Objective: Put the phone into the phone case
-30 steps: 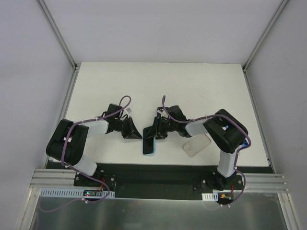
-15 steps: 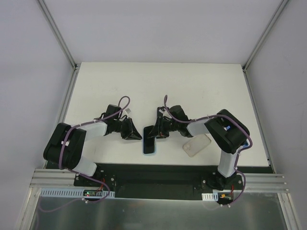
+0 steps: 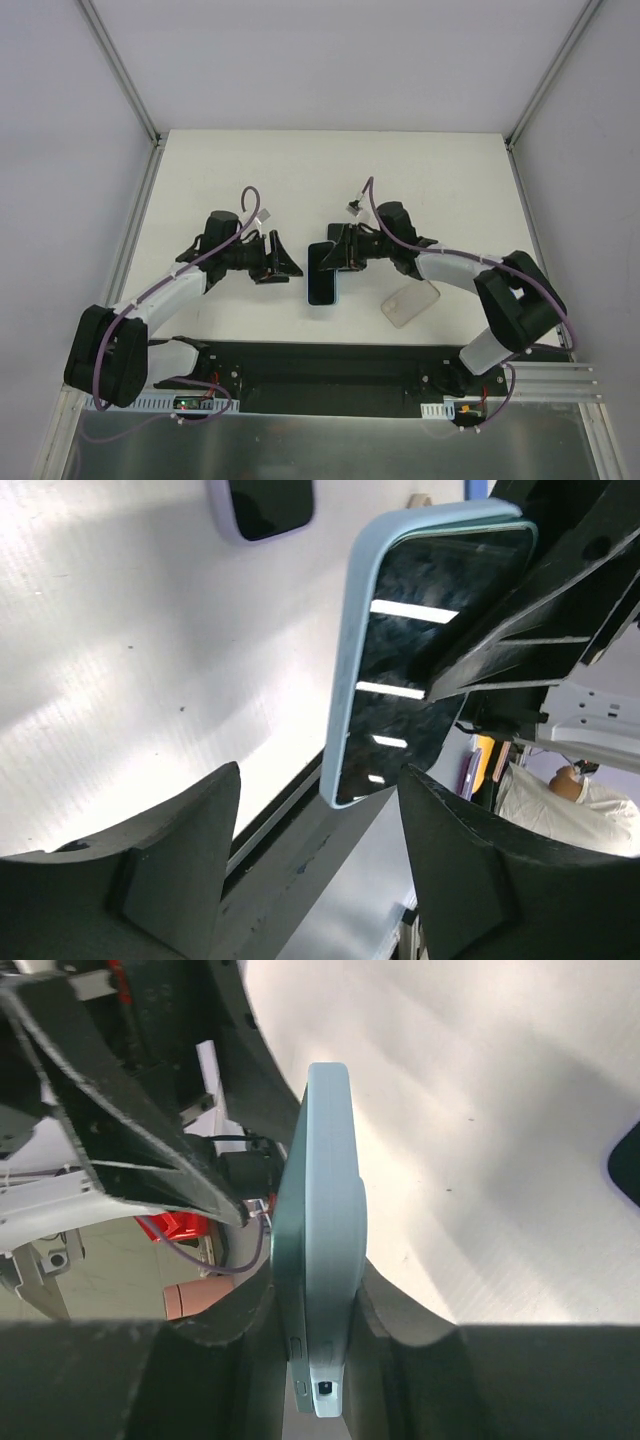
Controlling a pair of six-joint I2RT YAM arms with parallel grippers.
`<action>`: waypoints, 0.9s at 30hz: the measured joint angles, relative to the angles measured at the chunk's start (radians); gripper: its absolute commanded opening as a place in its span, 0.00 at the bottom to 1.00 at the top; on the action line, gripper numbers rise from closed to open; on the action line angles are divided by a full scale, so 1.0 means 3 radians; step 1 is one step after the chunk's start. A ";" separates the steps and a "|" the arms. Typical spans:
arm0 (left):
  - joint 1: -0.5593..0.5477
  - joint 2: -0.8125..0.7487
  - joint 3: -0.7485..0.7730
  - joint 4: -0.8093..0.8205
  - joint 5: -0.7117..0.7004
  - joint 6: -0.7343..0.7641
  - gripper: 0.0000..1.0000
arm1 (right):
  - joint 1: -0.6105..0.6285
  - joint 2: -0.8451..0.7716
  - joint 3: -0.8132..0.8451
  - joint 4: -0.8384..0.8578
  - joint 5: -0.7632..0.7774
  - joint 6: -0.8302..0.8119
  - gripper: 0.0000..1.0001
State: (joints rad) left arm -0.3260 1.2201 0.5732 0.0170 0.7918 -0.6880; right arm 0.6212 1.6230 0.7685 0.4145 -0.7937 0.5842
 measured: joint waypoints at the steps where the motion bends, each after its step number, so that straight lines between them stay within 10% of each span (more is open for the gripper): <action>1: 0.0001 -0.0062 0.0000 0.0006 0.0022 0.0001 0.66 | -0.0024 -0.0104 0.0001 -0.0058 -0.0017 -0.0025 0.05; 16: -0.0145 -0.0116 -0.0220 0.1459 0.0843 -0.0594 0.65 | -0.0036 -0.0792 0.0175 -0.0284 -0.0202 -0.0055 0.08; 27: -0.0375 0.0132 -0.0220 0.2150 0.1044 -0.0973 0.15 | 0.0094 -0.0796 0.0174 -0.0408 -0.0173 -0.0075 0.21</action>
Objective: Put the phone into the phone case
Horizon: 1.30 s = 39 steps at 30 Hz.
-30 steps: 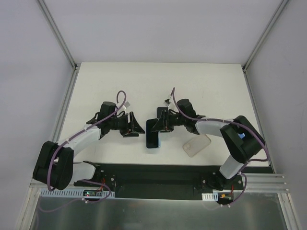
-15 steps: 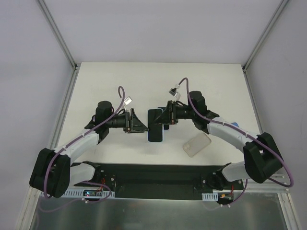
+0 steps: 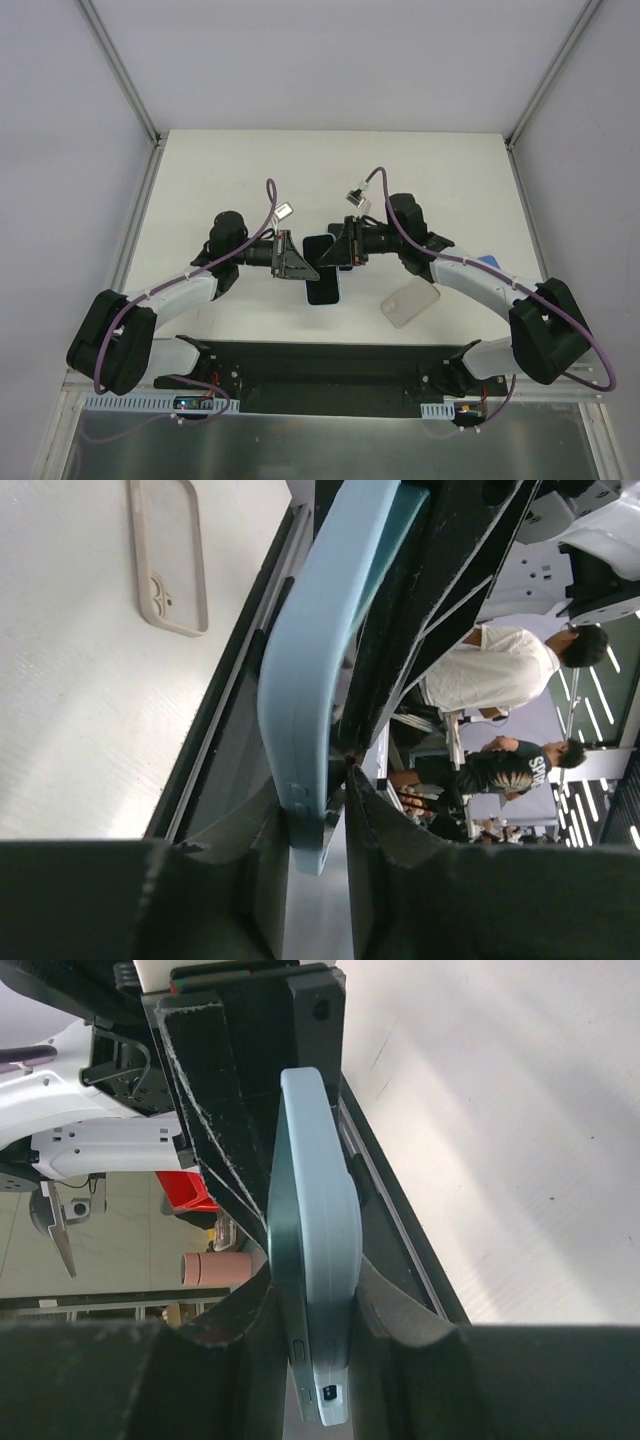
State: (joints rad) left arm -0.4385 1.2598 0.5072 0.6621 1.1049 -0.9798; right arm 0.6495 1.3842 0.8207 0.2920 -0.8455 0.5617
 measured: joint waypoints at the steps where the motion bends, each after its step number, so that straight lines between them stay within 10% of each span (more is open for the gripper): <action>1: 0.0001 0.0004 0.0000 0.0031 0.0023 -0.0014 0.07 | -0.0008 0.0000 0.0000 0.0001 -0.0006 -0.0004 0.26; 8: -0.0020 0.0028 -0.0009 0.0272 0.0120 -0.0109 0.00 | -0.0017 -0.0084 -0.0015 -0.0025 -0.0024 -0.0038 0.58; 18: -0.0023 0.0000 -0.0024 0.0280 0.0122 -0.0153 0.00 | -0.0032 -0.0645 -0.0514 0.0020 -0.0125 -0.0134 0.66; 31: -0.0019 -0.0005 -0.0024 0.0407 0.0072 -0.0259 0.00 | 0.0032 -0.0806 -0.0816 0.0195 -0.0128 -0.0053 0.51; 39: -0.0018 -0.0005 0.0004 0.0514 0.0159 -0.0350 0.00 | 0.0058 -0.0749 -0.0867 0.0429 -0.0125 0.0135 0.09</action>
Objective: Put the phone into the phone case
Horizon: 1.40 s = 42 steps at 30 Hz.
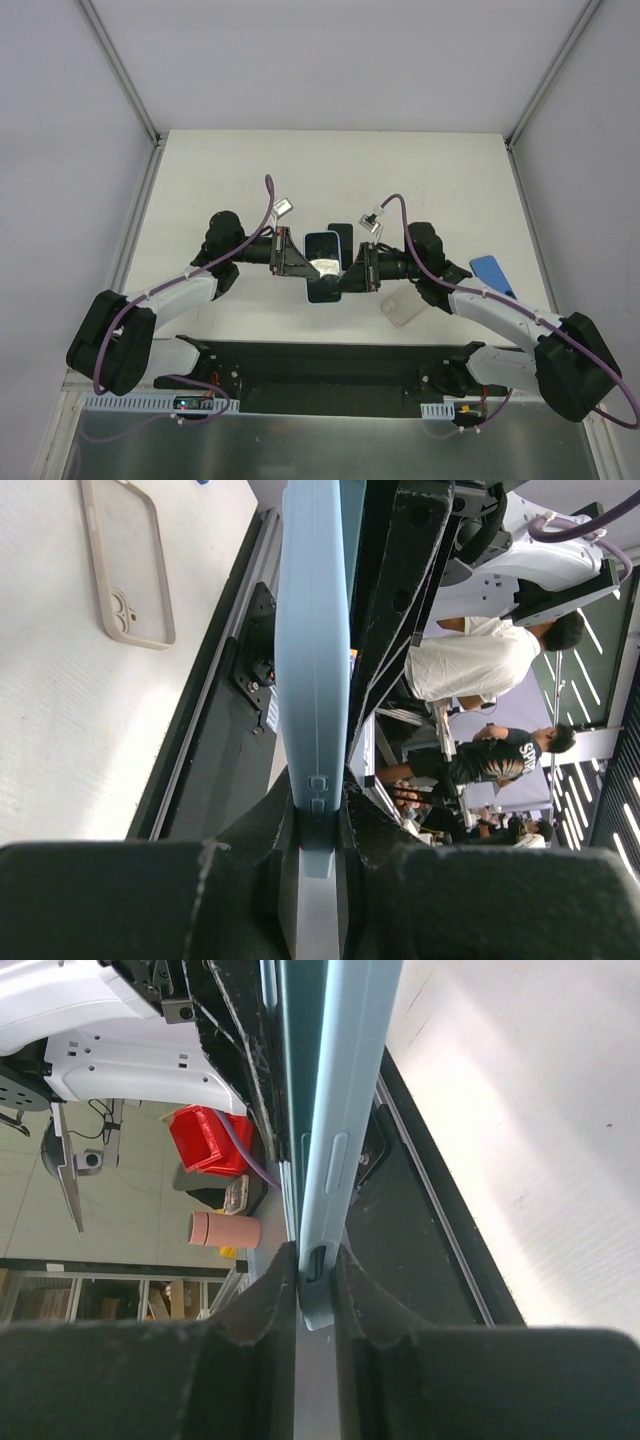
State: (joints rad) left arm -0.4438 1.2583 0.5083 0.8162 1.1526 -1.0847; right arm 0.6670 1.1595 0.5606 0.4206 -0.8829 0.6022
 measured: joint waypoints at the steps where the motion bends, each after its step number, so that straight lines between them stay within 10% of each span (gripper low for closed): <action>1: 0.0001 0.0000 0.0000 -0.0013 0.0000 0.0001 0.00 | 0.0005 -0.0001 0.0000 0.0015 -0.0005 0.0009 0.04; 5: 0.0001 0.0006 0.0024 -0.0126 -0.0003 0.0042 0.00 | 0.0014 -0.0033 0.0000 -0.0003 0.0006 0.0067 0.05; 10: -0.0001 0.0019 0.0033 -0.0155 -0.0008 0.0065 0.00 | 0.0027 -0.0093 0.0000 -0.0093 0.0041 0.0097 0.39; 15: -0.0009 0.0006 -0.0015 -0.0092 -0.0084 0.0023 0.00 | 0.0036 -0.0142 -0.0006 -0.0085 0.0104 0.0112 0.50; 33: -0.0201 -0.0052 -0.0158 0.0094 -0.0088 -0.0027 0.00 | -0.0189 -0.0078 0.0314 -0.0388 0.0256 0.0095 0.45; 42: -0.0301 -0.0031 -0.0165 0.0308 -0.0088 -0.0114 0.00 | -0.0294 -0.0003 0.0484 -0.0497 0.0193 -0.0005 0.01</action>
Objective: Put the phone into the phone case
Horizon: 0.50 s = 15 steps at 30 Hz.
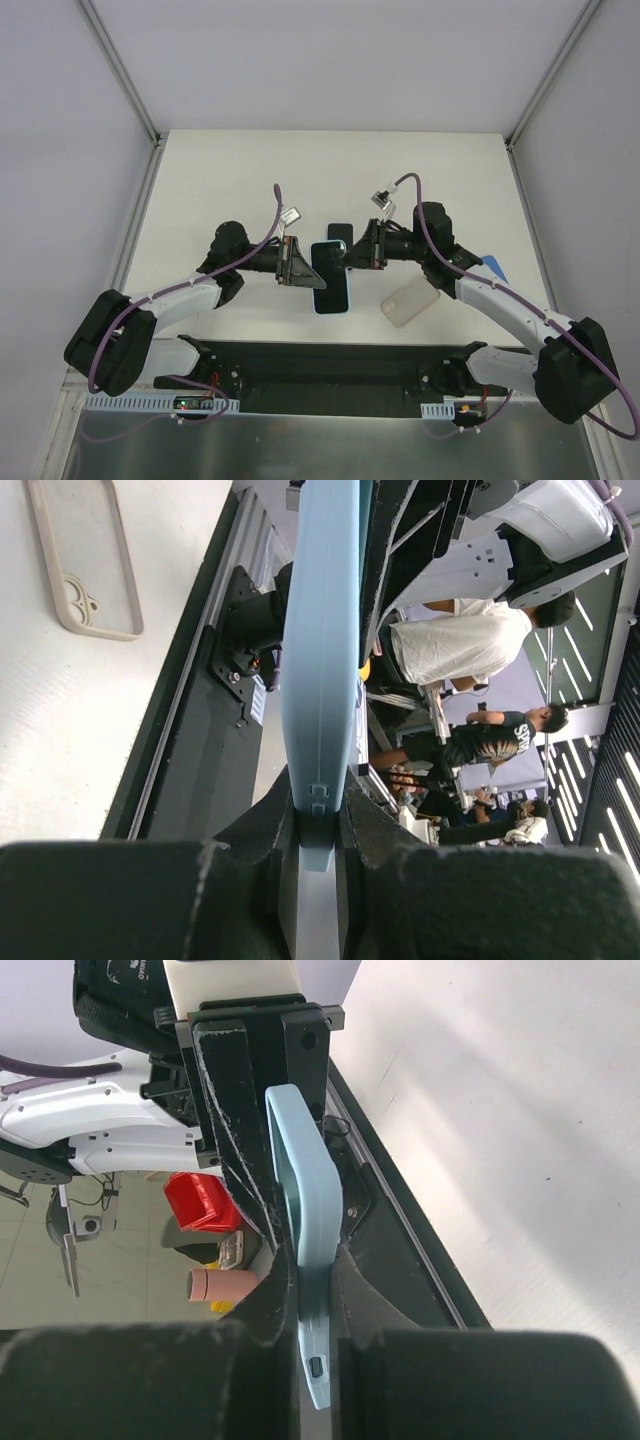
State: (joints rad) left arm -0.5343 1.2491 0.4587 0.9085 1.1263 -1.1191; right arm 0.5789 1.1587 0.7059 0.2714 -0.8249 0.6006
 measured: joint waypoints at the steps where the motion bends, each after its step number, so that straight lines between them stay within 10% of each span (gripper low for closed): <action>1: 0.0000 0.0008 0.0000 0.0018 0.0001 -0.0023 0.00 | -0.0005 0.0000 0.0011 -0.0024 -0.0008 -0.0029 0.02; 5: -0.0006 0.0057 -0.0001 0.0098 0.0001 -0.0056 0.00 | -0.0015 0.0003 0.0112 -0.0249 -0.0004 -0.0158 0.05; 10: -0.0027 0.0084 -0.0001 0.0210 0.0001 -0.0065 0.00 | -0.0020 0.0004 0.0231 -0.0462 0.0008 -0.0276 0.47; 15: -0.0167 0.0094 -0.0027 0.0177 0.0109 -0.0075 0.00 | -0.0051 0.0004 0.0361 -0.0474 0.0017 -0.0298 0.47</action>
State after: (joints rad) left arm -0.5842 1.2774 0.4507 0.9615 1.1591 -1.1416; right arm 0.5636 1.1599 0.8143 0.1291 -0.8200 0.5114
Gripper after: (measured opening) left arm 0.112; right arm 0.487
